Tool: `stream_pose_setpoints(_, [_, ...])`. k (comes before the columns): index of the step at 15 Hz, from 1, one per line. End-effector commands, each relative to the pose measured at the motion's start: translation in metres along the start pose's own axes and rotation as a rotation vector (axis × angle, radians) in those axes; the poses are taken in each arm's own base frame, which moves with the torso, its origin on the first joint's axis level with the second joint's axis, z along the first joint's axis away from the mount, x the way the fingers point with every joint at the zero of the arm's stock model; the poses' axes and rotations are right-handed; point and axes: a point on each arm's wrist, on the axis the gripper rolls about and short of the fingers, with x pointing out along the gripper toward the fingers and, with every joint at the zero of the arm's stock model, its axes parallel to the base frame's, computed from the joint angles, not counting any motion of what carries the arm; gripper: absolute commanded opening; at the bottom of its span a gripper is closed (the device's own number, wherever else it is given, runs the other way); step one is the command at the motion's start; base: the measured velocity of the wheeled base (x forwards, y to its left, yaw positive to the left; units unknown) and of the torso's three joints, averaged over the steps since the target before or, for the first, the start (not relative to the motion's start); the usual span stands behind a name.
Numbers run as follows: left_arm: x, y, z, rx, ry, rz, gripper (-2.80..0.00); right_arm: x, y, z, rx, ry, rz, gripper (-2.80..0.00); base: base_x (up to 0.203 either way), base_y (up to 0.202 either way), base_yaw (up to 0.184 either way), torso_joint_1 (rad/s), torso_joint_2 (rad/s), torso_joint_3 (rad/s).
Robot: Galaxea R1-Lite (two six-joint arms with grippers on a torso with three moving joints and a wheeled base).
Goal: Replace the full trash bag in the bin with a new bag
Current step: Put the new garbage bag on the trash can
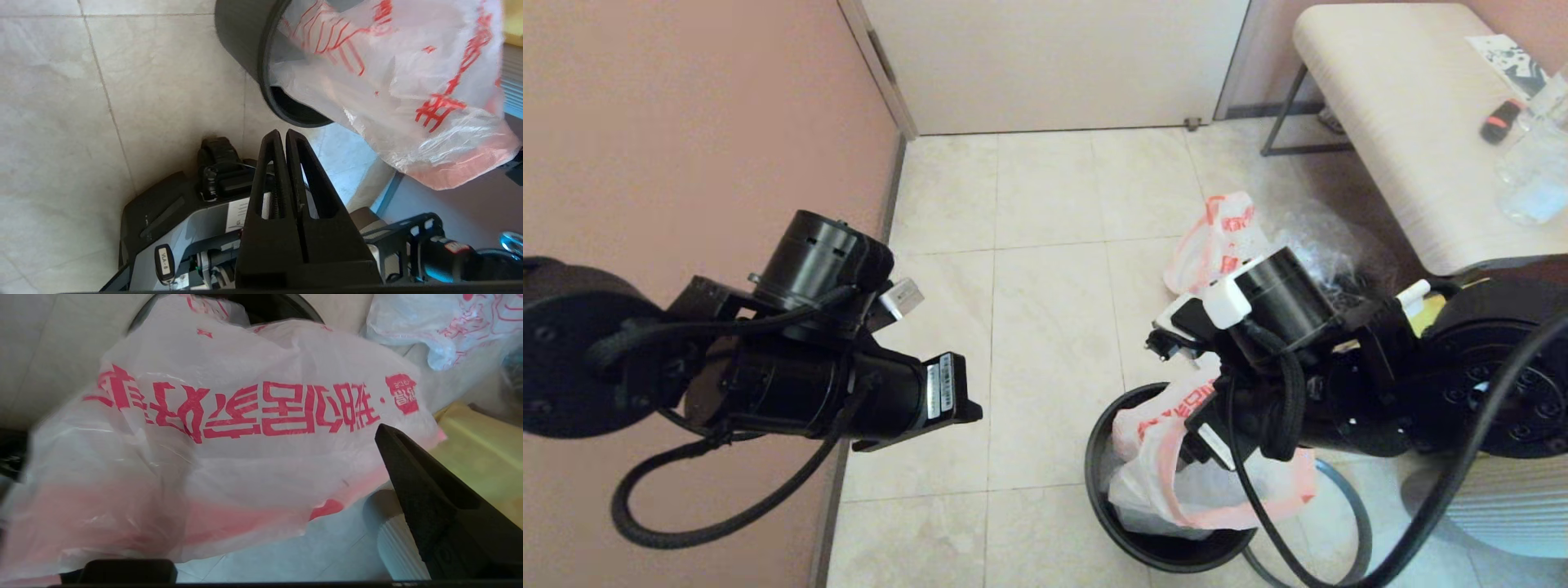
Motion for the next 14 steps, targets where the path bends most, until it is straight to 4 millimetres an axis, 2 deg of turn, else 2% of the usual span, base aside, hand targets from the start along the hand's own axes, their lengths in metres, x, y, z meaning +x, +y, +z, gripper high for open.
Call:
stream_pose_setpoints(1, [0.014, 0.003, 0.001, -0.011, 0.031, 0.027, -2.80, 0.021, 0.004, 0.001, -0.043, 0.098, -0.029, 0.00, 0.000, 0.000, 0.000, 0.000, 0.00, 0.000])
stream_pose_setpoints(3, [0.017, 0.004, 0.000, -0.012, 0.037, 0.036, -2.80, 0.018, 0.002, -0.004, -0.048, 0.149, -0.071, 0.00, 0.000, 0.000, 0.000, 0.000, 0.00, 0.000])
stream_pose_setpoints(6, [0.017, 0.006, 0.002, -0.019, 0.035, 0.034, -2.80, 0.004, -0.003, -0.004, 0.024, 0.126, -0.091, 0.00, 0.000, 0.000, 0.000, 0.000, 0.00, 0.000])
stream_pose_setpoints(8, [0.017, 0.007, 0.001, -0.020, 0.039, 0.041, -2.80, -0.014, -0.006, -0.011, 0.037, 0.170, -0.091, 0.00, 0.000, 0.000, 0.000, 0.000, 0.00, 0.000])
stream_pose_setpoints(11, [0.019, 0.010, 0.001, -0.028, 0.042, 0.050, -2.80, -0.046, -0.010, -0.011, 0.103, 0.088, -0.008, 0.00, 0.000, 0.000, 0.000, 0.000, 0.00, 0.000])
stream_pose_setpoints(14, [0.020, 0.012, 0.000, -0.029, 0.050, 0.056, -2.80, -0.059, -0.014, -0.009, 0.134, 0.029, 0.021, 0.00, 0.000, 0.000, 0.000, 0.000, 0.00, 0.000])
